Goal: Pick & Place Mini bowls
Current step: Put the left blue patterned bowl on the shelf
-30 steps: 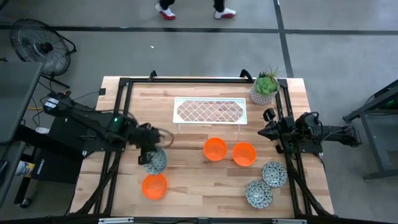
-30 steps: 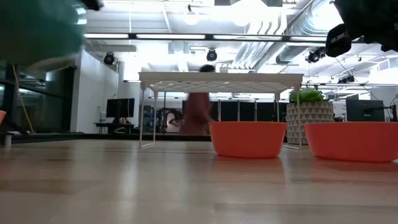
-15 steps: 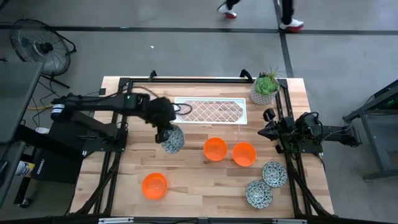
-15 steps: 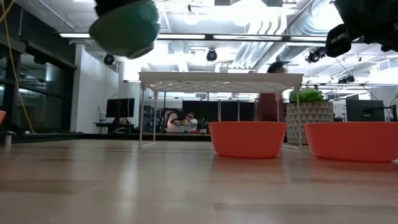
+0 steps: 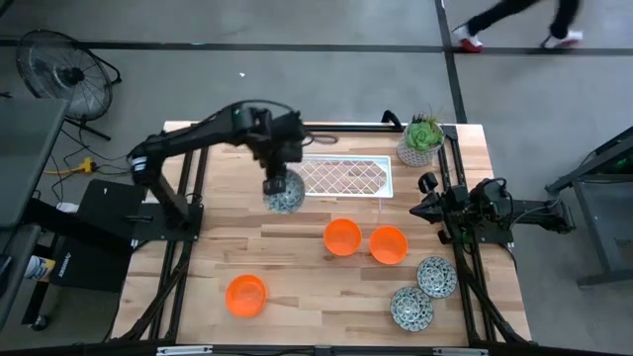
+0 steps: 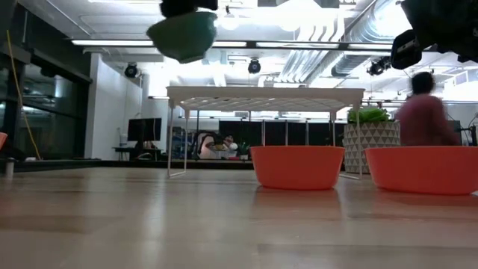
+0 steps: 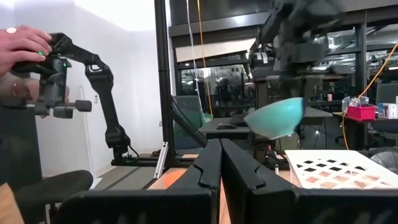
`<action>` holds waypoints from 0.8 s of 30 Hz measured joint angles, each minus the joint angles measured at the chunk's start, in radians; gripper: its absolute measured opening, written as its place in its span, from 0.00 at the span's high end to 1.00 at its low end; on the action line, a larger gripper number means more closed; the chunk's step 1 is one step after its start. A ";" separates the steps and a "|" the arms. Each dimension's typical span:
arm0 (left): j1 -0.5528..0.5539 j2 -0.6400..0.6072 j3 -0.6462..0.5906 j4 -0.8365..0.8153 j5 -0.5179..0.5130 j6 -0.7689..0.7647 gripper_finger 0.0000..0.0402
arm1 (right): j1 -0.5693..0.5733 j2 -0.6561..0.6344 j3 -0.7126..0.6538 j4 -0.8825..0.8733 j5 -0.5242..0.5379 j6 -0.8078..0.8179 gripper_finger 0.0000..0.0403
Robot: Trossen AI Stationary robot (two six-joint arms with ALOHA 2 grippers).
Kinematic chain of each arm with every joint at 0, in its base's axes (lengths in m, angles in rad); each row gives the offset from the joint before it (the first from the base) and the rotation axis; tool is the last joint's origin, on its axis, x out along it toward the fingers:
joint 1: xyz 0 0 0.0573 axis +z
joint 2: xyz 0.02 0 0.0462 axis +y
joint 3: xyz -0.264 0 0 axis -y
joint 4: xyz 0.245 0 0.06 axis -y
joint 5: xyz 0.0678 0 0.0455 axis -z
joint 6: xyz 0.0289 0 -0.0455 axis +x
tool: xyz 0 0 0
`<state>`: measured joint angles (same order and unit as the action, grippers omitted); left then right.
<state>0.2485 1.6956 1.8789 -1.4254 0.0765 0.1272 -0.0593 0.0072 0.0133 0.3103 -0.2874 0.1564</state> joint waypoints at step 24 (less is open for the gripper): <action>0.180 0.362 0.388 -0.145 0.108 0.056 0.99 | 0.000 0.000 0.000 -0.023 -0.003 0.000 1.00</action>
<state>0.4282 2.0575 2.2665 -1.5707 0.1845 0.1833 -0.0589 0.0074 0.0134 0.2874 -0.2901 0.1566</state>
